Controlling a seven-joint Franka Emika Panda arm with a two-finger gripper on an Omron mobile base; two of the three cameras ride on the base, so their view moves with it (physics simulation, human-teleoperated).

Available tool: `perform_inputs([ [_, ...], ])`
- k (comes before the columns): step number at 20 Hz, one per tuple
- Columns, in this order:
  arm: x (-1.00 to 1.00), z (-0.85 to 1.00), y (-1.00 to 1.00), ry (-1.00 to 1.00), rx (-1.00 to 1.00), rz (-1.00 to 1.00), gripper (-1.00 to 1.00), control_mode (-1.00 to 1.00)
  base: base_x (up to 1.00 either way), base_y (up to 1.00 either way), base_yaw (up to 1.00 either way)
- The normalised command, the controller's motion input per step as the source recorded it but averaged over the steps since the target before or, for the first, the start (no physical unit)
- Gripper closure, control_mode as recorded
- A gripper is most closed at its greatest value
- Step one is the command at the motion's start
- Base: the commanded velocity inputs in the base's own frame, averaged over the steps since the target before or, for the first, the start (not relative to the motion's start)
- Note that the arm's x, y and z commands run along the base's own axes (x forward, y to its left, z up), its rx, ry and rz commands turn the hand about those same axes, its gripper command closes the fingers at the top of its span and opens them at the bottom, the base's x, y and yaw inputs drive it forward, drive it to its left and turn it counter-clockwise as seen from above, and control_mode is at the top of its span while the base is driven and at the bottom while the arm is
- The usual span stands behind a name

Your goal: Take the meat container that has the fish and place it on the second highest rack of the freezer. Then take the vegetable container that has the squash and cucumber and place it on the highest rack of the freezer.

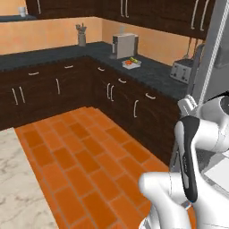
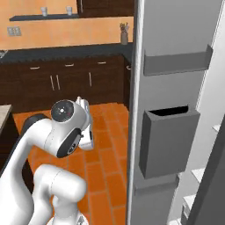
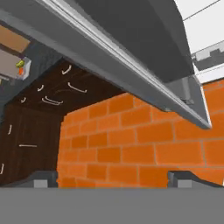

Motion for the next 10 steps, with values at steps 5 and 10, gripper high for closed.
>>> perform_inputs([
  [5, 0.0, 0.0, 0.0, 0.0, 0.0, 0.0, -1.0, 1.0, 0.4, 0.38, 0.57],
  [10, 0.0, 0.0, 0.0, 0.0, 0.0, 0.0, -1.0, 1.0, 1.0, 0.0, 0.22],
])
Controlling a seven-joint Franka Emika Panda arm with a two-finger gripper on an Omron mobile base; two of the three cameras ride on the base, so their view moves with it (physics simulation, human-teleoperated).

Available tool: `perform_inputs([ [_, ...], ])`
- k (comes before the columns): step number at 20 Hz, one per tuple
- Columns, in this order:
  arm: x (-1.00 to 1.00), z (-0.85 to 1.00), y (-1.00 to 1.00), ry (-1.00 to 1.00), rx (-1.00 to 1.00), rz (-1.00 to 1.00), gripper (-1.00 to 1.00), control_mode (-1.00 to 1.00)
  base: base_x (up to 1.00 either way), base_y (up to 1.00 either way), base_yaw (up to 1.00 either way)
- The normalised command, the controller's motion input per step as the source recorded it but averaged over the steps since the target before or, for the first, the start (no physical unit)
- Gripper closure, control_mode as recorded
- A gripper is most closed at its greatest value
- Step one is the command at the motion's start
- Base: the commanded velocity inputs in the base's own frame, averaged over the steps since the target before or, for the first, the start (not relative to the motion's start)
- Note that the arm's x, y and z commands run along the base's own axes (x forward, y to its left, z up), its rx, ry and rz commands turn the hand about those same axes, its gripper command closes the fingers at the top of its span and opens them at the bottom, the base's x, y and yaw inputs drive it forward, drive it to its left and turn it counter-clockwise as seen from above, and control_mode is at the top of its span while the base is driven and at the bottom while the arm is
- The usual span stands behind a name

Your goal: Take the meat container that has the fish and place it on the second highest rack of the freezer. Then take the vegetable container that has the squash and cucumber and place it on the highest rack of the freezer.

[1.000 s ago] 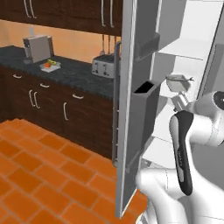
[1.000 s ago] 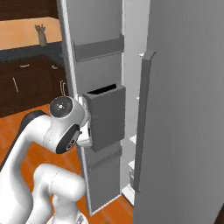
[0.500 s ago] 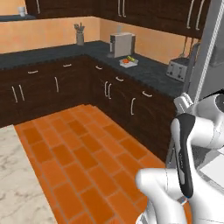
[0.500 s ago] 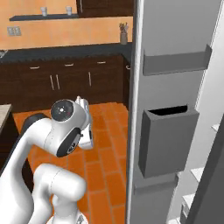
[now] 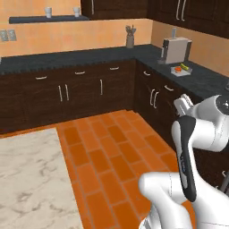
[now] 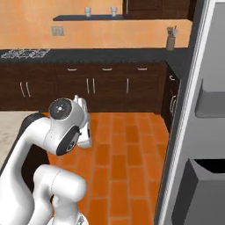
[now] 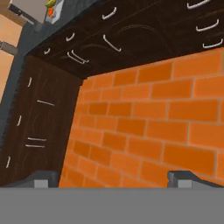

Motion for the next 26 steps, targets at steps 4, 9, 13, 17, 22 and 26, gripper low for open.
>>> perform_inputs([
  [4, 0.0, 0.0, 0.0, 0.0, 0.0, 0.0, -1.0, 1.0, 1.0, 0.0, 0.02],
  [9, 0.0, 0.0, 0.0, 0.0, 0.0, 0.0, -1.0, 1.0, 1.0, 0.0, -0.26],
  [13, 0.0, 0.0, 0.0, 0.0, 0.0, 0.0, -1.0, 1.0, 0.99, 0.0, -0.44],
  [17, 0.0, 0.0, 0.0, 0.0, 0.0, 0.0, -1.0, 1.0, 0.89, 0.0, -0.49],
  [22, 0.0, 0.0, 0.0, 0.0, 0.0, 0.0, -1.0, 1.0, 0.79, 0.0, -0.52],
  [26, 0.0, 0.0, 0.0, 0.0, 0.0, 0.0, -1.0, 1.0, 0.8, 0.0, -0.58],
])
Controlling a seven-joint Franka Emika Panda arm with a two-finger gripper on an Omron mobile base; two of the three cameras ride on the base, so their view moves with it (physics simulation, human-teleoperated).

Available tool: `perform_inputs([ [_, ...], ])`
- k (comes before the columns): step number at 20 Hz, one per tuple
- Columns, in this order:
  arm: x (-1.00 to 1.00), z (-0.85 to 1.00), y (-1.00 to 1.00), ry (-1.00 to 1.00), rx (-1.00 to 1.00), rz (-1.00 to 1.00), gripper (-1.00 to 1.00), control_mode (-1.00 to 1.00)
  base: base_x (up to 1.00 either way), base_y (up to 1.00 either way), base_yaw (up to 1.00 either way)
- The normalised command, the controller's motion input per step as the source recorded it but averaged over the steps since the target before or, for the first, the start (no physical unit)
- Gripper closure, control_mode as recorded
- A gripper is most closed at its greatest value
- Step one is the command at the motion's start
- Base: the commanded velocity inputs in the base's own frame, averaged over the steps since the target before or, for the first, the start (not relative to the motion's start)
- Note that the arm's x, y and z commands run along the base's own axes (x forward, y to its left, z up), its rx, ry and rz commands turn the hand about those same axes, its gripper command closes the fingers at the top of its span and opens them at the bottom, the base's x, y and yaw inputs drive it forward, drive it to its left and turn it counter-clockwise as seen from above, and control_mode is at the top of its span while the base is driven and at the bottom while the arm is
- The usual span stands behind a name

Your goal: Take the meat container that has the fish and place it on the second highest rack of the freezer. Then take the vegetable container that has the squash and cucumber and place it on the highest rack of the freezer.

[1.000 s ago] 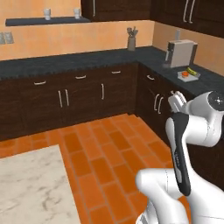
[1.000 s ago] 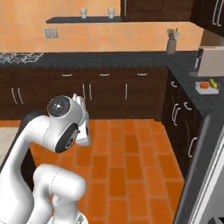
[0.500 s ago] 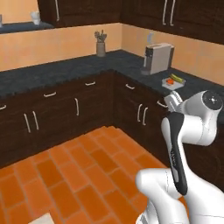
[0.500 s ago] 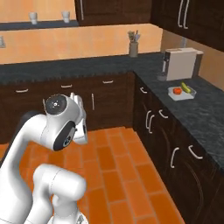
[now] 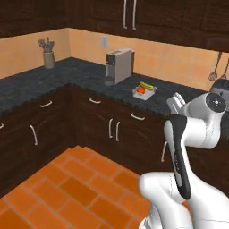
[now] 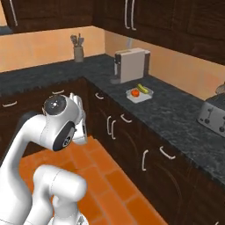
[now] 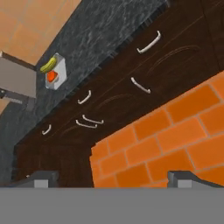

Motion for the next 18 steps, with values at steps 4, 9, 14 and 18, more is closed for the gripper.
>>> perform_inputs([
  [4, 0.0, 0.0, 0.0, 0.0, 0.0, 0.0, -1.0, 1.0, 0.85, 0.1, -0.6],
  [9, 0.0, 0.0, 0.0, 0.0, 0.0, 0.0, -1.0, 1.0, 0.92, 0.45, -0.56],
  [14, 0.0, 0.0, 0.0, 0.0, 0.0, 0.0, -1.0, 1.0, 0.83, 0.85, -0.37],
  [18, 0.0, 0.0, 0.0, 0.0, 0.0, 0.0, -1.0, 1.0, 0.91, 0.78, -0.34],
])
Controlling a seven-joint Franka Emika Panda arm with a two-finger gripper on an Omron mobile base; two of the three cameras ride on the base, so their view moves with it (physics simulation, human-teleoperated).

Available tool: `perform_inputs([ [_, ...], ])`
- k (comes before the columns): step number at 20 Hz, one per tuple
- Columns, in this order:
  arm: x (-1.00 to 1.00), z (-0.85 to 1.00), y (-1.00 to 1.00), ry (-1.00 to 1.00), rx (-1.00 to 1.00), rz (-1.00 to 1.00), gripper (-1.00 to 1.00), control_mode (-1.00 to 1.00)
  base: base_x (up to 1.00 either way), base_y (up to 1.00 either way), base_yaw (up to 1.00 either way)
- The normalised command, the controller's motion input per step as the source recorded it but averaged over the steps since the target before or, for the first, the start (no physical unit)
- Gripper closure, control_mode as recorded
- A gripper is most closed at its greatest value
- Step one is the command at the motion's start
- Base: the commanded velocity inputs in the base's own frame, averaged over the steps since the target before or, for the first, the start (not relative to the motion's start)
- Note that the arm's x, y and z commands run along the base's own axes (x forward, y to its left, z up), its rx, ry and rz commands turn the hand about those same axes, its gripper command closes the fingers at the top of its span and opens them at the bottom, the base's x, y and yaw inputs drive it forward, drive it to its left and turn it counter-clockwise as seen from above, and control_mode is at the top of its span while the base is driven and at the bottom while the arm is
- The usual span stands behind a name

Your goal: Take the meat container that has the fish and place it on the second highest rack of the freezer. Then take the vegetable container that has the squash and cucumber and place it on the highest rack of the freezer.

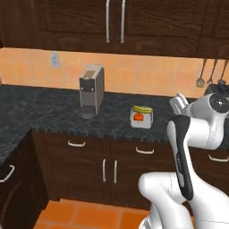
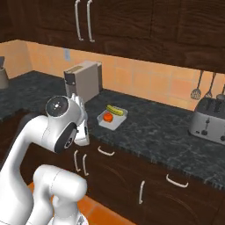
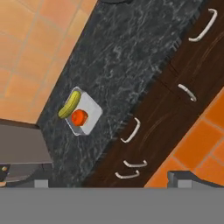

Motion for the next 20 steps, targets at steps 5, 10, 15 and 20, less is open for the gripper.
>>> perform_inputs([
  [5, 0.0, 0.0, 0.0, 0.0, 0.0, 0.0, -1.0, 1.0, 1.0, 0.33, -0.23],
  [10, 0.0, 0.0, 0.0, 0.0, 0.0, 0.0, -1.0, 1.0, 0.87, 0.08, -0.15],
  [15, 0.08, -0.34, 0.05, 0.01, -0.03, -0.1, -1.0, -1.0, 0.14, 0.03, -0.06],
  [20, 0.01, -0.82, 0.14, 0.11, -0.02, -0.12, -1.0, -1.0, 0.0, 0.0, 0.0],
])
